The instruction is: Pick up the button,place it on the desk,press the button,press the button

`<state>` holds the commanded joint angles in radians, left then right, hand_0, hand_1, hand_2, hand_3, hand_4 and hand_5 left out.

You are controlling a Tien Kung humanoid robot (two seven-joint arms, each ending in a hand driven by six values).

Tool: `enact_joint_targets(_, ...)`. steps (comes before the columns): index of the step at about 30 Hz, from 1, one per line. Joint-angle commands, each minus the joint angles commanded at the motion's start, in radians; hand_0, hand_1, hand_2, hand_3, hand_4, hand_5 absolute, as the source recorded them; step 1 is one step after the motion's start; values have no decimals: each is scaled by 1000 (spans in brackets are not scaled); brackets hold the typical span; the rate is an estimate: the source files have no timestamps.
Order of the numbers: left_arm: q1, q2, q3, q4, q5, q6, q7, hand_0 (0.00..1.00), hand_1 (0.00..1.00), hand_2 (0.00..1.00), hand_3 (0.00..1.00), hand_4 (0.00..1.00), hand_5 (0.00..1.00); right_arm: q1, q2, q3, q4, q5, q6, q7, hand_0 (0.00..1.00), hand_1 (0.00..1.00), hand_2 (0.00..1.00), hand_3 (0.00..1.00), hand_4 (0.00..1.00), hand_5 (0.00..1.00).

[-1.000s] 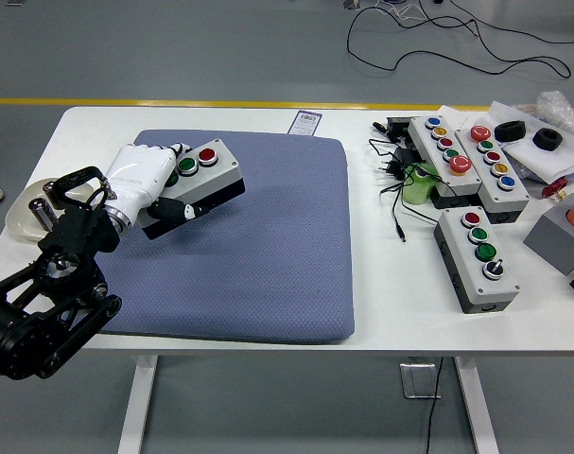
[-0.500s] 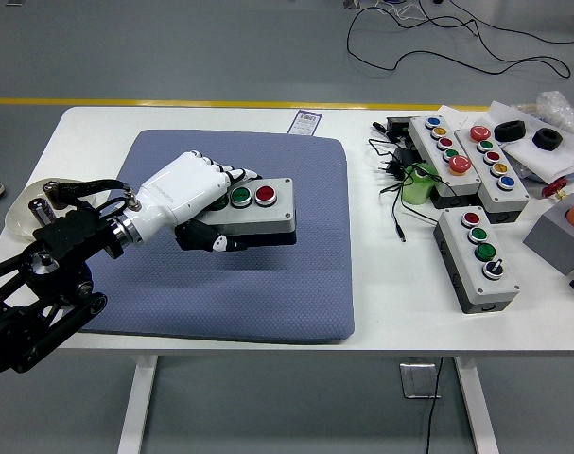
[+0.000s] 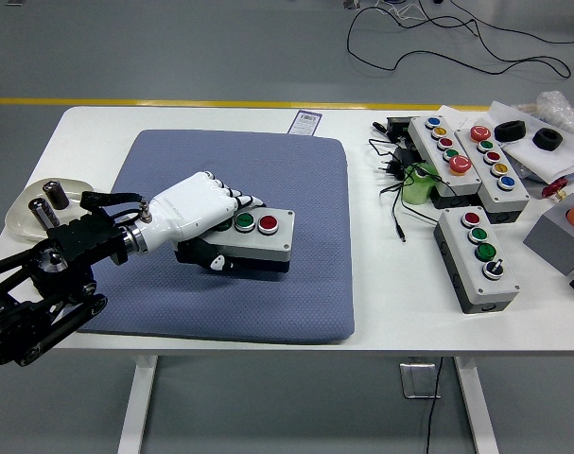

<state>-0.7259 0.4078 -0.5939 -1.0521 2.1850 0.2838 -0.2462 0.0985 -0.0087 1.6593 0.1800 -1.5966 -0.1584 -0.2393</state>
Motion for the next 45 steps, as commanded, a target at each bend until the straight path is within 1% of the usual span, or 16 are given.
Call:
enact_joint_targets(5,13,5,-22,8,1,5,-3,35,2,2,293,818,98,-1,0,2,0,0,0,0,664,669,688,591,429,270)
enact_joint_targets(11,25,32,-24,7,8,15,-13,34,2,2,293,825,101,-1,0,1,0,1,0,-1,664,669,689,591,429,269)
enact_joint_targets(13,35,46,-25,10,10,20,-16,34,2,2,293,825,101,-1,0,1,0,-1,0,-2,664,669,689,591,429,269)
enact_joint_targets(17,51,63,-28,26,11,26,-17,33,2,2,295,831,110,-3,0,2,0,1,0,-2,664,669,689,591,429,270)
enact_joint_targets(22,60,65,-37,41,14,34,-21,33,2,2,295,831,110,-5,0,1,0,-2,1,-3,664,669,689,591,429,270)
enact_joint_targets(23,64,64,-41,46,18,37,-22,33,2,2,300,846,135,-5,1,0,0,-3,1,-3,664,669,689,591,429,270)
enact_joint_targets(28,78,67,-57,67,26,44,-25,33,2,2,300,846,135,-4,0,-3,0,-1,1,-3,664,669,689,591,429,270)
enact_joint_targets(29,81,69,-61,70,26,45,-26,36,2,2,303,860,156,-4,0,-3,0,-1,1,-3,664,669,689,592,429,271)
enact_joint_targets(33,85,81,-68,72,21,43,-28,36,2,2,303,860,156,-1,0,-4,0,1,1,-3,664,669,689,592,429,271)
enact_joint_targets(34,84,81,-69,72,21,43,-28,36,2,2,303,860,156,-1,1,-4,0,1,1,-3,664,669,689,592,429,271)
enact_joint_targets(35,84,81,-70,72,22,43,-28,40,2,20,340,862,167,-1,1,-3,0,0,1,-3,664,669,689,592,429,271)
enact_joint_targets(40,80,83,-73,69,42,41,-28,40,2,20,340,862,167,1,1,-2,0,-4,2,-4,664,669,689,592,429,270)
enact_joint_targets(41,80,83,-74,70,46,37,-27,66,68,169,411,871,213,1,1,-2,0,-4,2,-4,664,670,689,592,429,269)
enact_joint_targets(45,81,86,-77,74,75,5,-21,66,68,169,411,871,213,1,1,-2,0,-4,2,-4,664,670,689,592,429,269)
